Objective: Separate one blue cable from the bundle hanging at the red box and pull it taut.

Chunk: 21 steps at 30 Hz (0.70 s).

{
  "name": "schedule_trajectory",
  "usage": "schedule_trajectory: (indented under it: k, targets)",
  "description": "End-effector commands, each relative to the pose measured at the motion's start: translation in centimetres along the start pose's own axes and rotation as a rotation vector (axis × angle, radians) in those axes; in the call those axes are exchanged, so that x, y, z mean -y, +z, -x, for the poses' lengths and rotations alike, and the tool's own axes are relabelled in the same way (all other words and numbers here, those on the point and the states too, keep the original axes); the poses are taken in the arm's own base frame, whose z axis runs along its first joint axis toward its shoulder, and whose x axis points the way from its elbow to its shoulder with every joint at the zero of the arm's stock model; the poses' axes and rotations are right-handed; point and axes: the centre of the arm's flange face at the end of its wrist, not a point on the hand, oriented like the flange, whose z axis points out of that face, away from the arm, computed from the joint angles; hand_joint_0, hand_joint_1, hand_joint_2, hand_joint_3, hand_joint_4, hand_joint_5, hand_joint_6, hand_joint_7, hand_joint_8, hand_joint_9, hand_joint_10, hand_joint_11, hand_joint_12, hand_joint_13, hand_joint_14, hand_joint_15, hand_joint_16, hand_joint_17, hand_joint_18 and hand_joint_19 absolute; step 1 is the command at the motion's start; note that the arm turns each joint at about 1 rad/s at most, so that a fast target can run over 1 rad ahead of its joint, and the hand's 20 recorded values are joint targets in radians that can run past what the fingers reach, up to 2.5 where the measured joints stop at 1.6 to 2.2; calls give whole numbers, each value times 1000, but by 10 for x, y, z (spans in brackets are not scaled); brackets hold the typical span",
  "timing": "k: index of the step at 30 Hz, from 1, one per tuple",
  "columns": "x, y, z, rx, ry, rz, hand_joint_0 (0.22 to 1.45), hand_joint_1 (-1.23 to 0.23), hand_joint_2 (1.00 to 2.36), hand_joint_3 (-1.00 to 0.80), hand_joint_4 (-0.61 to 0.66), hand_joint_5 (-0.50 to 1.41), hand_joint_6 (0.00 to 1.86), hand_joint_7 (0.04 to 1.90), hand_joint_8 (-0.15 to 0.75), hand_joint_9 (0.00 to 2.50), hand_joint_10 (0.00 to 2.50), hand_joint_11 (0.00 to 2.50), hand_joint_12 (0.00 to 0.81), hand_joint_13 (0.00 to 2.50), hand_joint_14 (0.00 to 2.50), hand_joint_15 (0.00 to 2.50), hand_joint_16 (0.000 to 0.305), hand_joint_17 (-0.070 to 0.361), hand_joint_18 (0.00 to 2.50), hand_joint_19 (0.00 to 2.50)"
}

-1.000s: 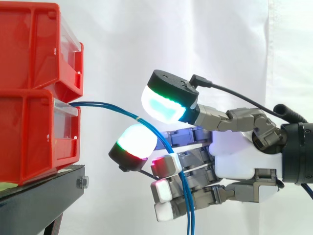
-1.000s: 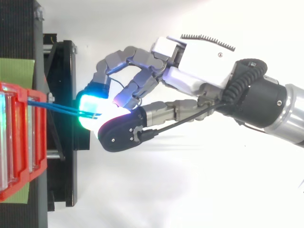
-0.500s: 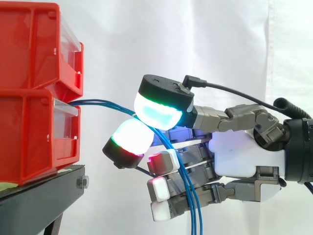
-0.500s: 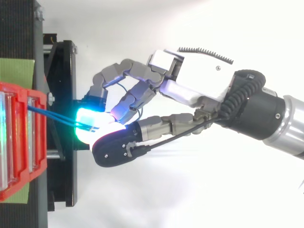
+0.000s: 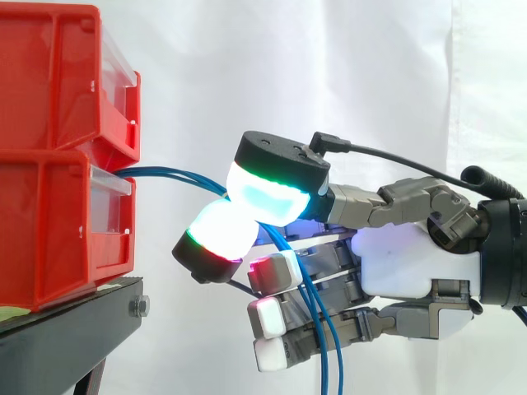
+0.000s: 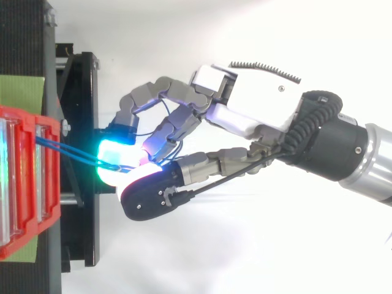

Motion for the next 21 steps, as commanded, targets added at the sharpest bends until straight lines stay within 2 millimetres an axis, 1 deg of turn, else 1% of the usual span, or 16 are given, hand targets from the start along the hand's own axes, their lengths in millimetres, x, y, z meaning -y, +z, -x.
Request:
schedule_trajectory:
  k: [1, 2, 4, 6, 9, 12, 15, 17, 18, 19, 20, 21]
  targets:
    - [0, 0, 0, -1, -1, -3, 699, -841, 1000, -500, 67, -221, 926, 903, 267, 1155, 20, 1261, 313, 1120, 27, 738, 42, 95, 805, 595]
    - [0, 0, 0, -1, -1, -3, 684, -842, 1000, -500, 71, -221, 926, 910, 271, 1154, 19, 1261, 313, 1121, 27, 743, 42, 95, 804, 598]
    - [0, 0, 0, -1, -1, -3, 571, -829, 1000, -500, 85, -222, 926, 896, 276, 1145, 18, 1247, 322, 1121, 26, 750, 44, 100, 799, 620]
    - [0, 0, 0, -1, -3, -3, 530, -816, 1000, -500, 95, -222, 926, 882, 284, 1147, 16, 1238, 332, 1125, 26, 744, 47, 105, 810, 622]
    - [0, 0, 0, -1, -3, -3, 500, -796, 1000, -500, 105, -223, 923, 861, 297, 1152, 17, 1233, 347, 1131, 26, 743, 49, 111, 821, 619]
    - [0, 0, 0, -1, -3, -3, 486, -821, 1000, -500, 113, -223, 917, 844, 300, 1149, 15, 1225, 346, 1136, 25, 742, 50, 113, 825, 615]
    - [0, 0, 0, 1, -3, -3, 488, -814, 1000, -500, 113, -224, 916, 843, 301, 1148, 15, 1225, 348, 1136, 23, 744, 51, 114, 822, 616]
    - [0, 0, 0, 1, -3, -3, 530, -667, 1000, -500, 90, -222, 911, 861, 292, 1153, 17, 1233, 336, 1131, 25, 742, 48, 108, 808, 630]
    - [0, 0, 0, 1, -3, -3, 539, -649, 1000, -500, 86, -221, 910, 863, 289, 1155, 17, 1229, 334, 1128, 26, 744, 47, 107, 804, 632]
    - [0, 0, 0, 1, -3, -5, 585, -623, 1000, -500, 67, -220, 906, 888, 272, 1157, 20, 1244, 324, 1125, 26, 742, 45, 102, 797, 642]
    - [0, 0, 0, 1, -3, -5, 585, -628, 1000, -500, 63, -219, 906, 884, 270, 1160, 18, 1237, 323, 1129, 26, 745, 45, 102, 797, 641]
    - [0, 0, 0, 1, -3, -5, 634, -615, 1000, -500, 43, -218, 906, 905, 267, 1165, 18, 1240, 322, 1129, 27, 749, 44, 100, 796, 644]
